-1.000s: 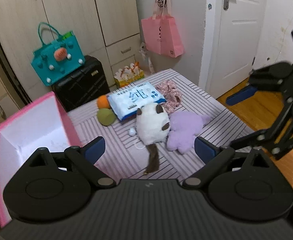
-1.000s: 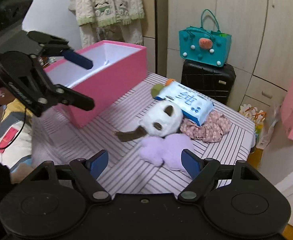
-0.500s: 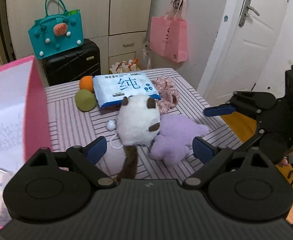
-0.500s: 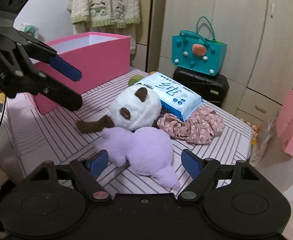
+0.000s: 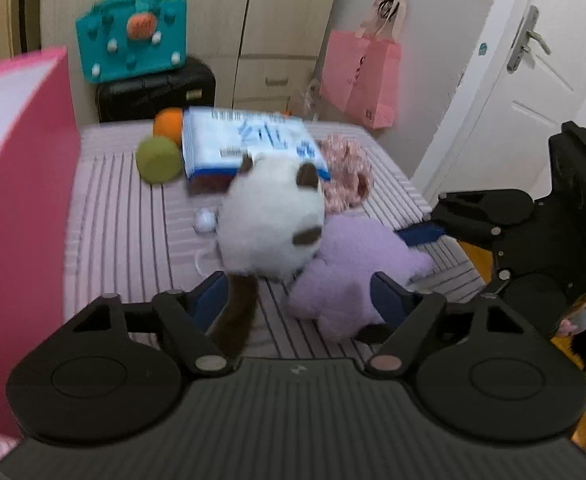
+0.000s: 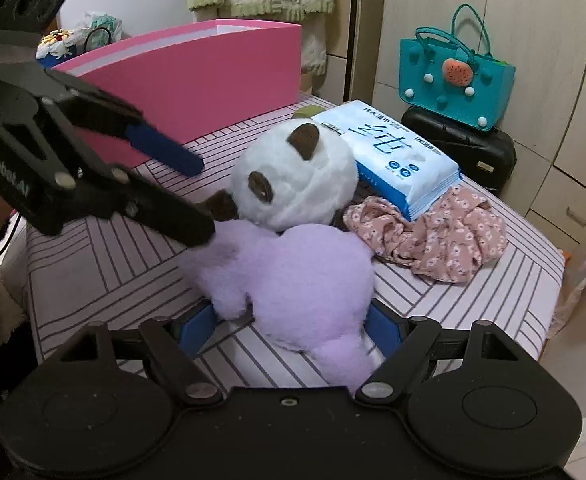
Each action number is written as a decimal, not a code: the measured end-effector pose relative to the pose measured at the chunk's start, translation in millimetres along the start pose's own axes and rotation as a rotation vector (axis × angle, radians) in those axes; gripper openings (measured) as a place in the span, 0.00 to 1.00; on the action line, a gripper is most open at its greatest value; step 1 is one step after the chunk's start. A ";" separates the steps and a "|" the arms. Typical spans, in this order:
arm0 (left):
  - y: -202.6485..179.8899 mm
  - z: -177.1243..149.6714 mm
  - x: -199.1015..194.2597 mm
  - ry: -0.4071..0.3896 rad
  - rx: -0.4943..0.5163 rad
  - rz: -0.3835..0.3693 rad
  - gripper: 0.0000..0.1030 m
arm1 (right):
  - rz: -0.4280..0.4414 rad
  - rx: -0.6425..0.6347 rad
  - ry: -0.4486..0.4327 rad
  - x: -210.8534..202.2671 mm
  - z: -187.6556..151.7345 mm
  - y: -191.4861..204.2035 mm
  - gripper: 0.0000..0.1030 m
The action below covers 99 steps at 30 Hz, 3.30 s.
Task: Organize soft objects
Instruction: 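Grasp the lilac plush toy with the right tool, then carry the lilac plush toy over the pink shoebox with the right tool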
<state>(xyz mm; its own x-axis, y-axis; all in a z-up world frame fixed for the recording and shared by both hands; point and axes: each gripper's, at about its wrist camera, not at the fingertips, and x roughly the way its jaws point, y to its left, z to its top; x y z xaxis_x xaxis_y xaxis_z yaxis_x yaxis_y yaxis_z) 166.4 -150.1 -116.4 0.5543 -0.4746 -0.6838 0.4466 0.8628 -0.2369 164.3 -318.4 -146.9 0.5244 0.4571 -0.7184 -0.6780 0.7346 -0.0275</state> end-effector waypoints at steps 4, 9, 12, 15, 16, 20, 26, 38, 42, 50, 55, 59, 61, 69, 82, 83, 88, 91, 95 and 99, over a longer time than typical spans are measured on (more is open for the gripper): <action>0.2 -5.5 6.9 0.005 -0.046 -0.044 0.72 | -0.035 0.008 -0.023 -1.7 -2.6 9.7 0.82; 3.7 -3.3 20.9 0.013 -0.100 -0.082 0.72 | -0.106 -0.012 -0.057 -5.3 -6.6 25.3 0.81; 6.7 -5.9 27.5 0.041 -0.132 -0.104 0.70 | -0.119 -0.014 -0.061 -8.2 -8.6 33.0 0.81; 8.6 -7.1 27.2 0.034 -0.144 -0.104 0.65 | -0.144 -0.017 -0.058 -9.7 -8.4 39.4 0.81; 9.8 -7.3 27.1 0.035 -0.147 -0.106 0.62 | -0.150 -0.018 -0.057 -10.8 -7.9 41.6 0.81; 14.2 -8.2 26.5 0.038 -0.145 -0.110 0.50 | -0.187 -0.022 -0.061 -15.0 -8.6 42.4 0.81; 14.5 -10.4 24.5 0.031 -0.137 -0.111 0.45 | -0.117 0.084 -0.049 -10.3 -7.1 25.3 0.70; 12.6 -16.2 16.7 0.089 -0.162 -0.169 0.36 | -0.117 0.323 -0.047 -19.0 -13.8 29.7 0.48; 11.1 -20.0 9.6 0.120 -0.151 -0.171 0.36 | -0.134 0.327 -0.023 -23.3 -13.8 42.1 0.48; 9.4 -30.7 -15.5 0.186 -0.129 -0.160 0.36 | -0.146 0.362 0.062 -32.1 -5.2 71.2 0.48; 14.5 -33.4 -39.8 0.198 -0.108 -0.165 0.36 | -0.128 0.347 0.089 -39.2 6.9 89.8 0.48; 18.8 -35.0 -64.7 0.183 -0.070 -0.159 0.36 | -0.111 0.281 0.099 -46.3 22.1 106.6 0.48; 24.1 -34.4 -78.3 0.176 -0.072 -0.162 0.36 | -0.099 0.258 0.099 -50.2 31.7 114.1 0.48; 45.5 -28.8 -115.7 0.241 -0.040 -0.208 0.36 | -0.017 0.159 0.141 -60.2 75.6 136.0 0.48; 69.3 -14.1 -176.4 0.131 0.022 -0.120 0.35 | -0.005 -0.020 0.069 -65.3 137.0 171.6 0.48; 71.4 -11.9 -179.9 0.120 0.026 -0.115 0.35 | -0.007 -0.031 0.061 -65.8 141.6 173.4 0.48; 86.8 -1.3 -193.3 0.058 0.030 -0.086 0.35 | -0.011 -0.060 0.018 -62.8 163.8 177.9 0.48; 99.6 7.6 -197.5 0.022 0.021 -0.066 0.35 | -0.016 -0.079 -0.011 -55.9 177.4 178.2 0.48; 121.9 21.5 -200.6 -0.020 0.000 -0.047 0.35 | -0.007 -0.093 -0.046 -42.7 197.7 172.2 0.48; 145.6 37.3 -197.3 -0.054 -0.029 -0.013 0.35 | 0.008 -0.084 -0.069 -21.8 220.6 162.2 0.48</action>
<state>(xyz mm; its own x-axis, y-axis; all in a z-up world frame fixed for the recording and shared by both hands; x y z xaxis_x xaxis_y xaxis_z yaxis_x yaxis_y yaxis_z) 148.2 62.7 9.7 0.5863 -0.4938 -0.6422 0.4341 0.8608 -0.2656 156.5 -98.6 17.7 0.5508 0.4985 -0.6694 -0.7218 0.6872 -0.0822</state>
